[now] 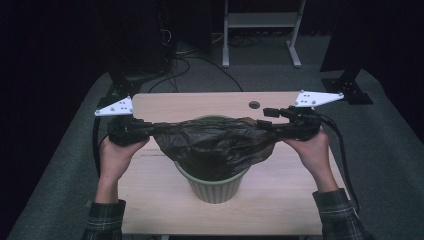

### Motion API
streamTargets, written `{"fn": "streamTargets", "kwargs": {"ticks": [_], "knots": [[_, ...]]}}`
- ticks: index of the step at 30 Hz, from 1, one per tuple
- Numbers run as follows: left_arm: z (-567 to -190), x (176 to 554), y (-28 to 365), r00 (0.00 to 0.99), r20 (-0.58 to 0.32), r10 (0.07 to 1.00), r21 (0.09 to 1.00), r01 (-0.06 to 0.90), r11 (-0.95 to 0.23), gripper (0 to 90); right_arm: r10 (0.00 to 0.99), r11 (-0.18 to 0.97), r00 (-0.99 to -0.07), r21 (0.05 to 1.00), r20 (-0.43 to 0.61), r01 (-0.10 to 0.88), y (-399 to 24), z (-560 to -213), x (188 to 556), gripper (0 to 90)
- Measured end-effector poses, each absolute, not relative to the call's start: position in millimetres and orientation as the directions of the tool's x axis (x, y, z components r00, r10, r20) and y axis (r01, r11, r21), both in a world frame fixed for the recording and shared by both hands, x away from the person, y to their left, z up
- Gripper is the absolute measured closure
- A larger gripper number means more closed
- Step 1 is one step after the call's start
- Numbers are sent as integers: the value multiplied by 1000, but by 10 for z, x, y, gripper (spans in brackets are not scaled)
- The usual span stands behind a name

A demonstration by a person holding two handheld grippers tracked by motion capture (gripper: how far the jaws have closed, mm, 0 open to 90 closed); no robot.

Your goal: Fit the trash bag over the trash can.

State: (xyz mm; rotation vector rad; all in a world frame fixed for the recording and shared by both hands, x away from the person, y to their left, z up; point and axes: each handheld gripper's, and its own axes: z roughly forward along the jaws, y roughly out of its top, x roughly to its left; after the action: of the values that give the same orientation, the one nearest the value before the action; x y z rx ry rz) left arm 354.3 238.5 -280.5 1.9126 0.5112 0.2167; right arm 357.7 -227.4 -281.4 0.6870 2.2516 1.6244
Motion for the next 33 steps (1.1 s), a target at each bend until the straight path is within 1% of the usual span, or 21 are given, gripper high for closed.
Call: {"fn": "streamTargets", "kwargs": {"ticks": [8, 9, 13, 17, 20, 21, 25, 26, 27, 28, 29, 30, 31, 33], "knots": [[-2913, 3595, 2464, 872, -110, 478, 906, 286, -313, 900, 529, 278, -848, 935, 44, 222, -2387, -2864, 3478, 462], [-2930, 3591, 2511, 863, -107, 494, 903, 292, -315, 900, 517, 278, -854, 932, 60, 233, -2403, -2927, 3425, 454], [-2954, 3580, 2612, 848, -111, 518, 900, 307, -310, 900, 506, 279, -860, 931, 65, 235, -2413, -3031, 3324, 451], [-3005, 3539, 2804, 828, -129, 546, 902, 326, -282, 900, 485, 279, -870, 926, 92, 254, -2414, -3210, 3183, 449], [-3032, 3515, 2840, 827, -135, 546, 901, 332, -279, 900, 471, 286, -876, 922, 101, 260, -2391, -3255, 3151, 447], [-3042, 3509, 2849, 828, -136, 544, 901, 331, -279, 899, 466, 299, -880, 921, 86, 249, -2361, -3274, 3127, 444], [-3061, 3497, 2849, 830, -141, 540, 901, 333, -278, 899, 465, 281, -881, 928, 92, 245, -2354, -3251, 3136, 461], [-3061, 3494, 2841, 831, -141, 538, 902, 332, -277, 899, 464, 275, -882, 932, 89, 238, -2350, -3235, 3149, 486], [-3059, 3492, 2836, 833, -139, 535, 902, 329, -278, 899, 464, 273, -882, 934, 81, 229, -2334, -3211, 3168, 601], [-3055, 3488, 2829, 835, -136, 533, 901, 327, -283, 900, 465, 275, -882, 936, 72, 222, -2325, -3202, 3174, 675], [-3055, 3488, 2829, 835, -136, 533, 901, 327, -283, 900, 465, 275, -882, 936, 72, 222, -2325, -3202, 3174, 675], [-3063, 3483, 2842, 832, -140, 537, 900, 333, -282, 900, 453, 276, -890, 939, 61, 204, -2322, -3197, 3162, 814], [-3063, 3483, 2842, 832, -140, 537, 900, 333, -282, 900, 453, 276, -890, 939, 61, 204, -2322, -3197, 3162, 814], [-3079, 3475, 2870, 829, -143, 541, 896, 341, -285, 900, 430, 285, -902, 941, 45, 182, -2340, -3212, 3093, 892]]}}
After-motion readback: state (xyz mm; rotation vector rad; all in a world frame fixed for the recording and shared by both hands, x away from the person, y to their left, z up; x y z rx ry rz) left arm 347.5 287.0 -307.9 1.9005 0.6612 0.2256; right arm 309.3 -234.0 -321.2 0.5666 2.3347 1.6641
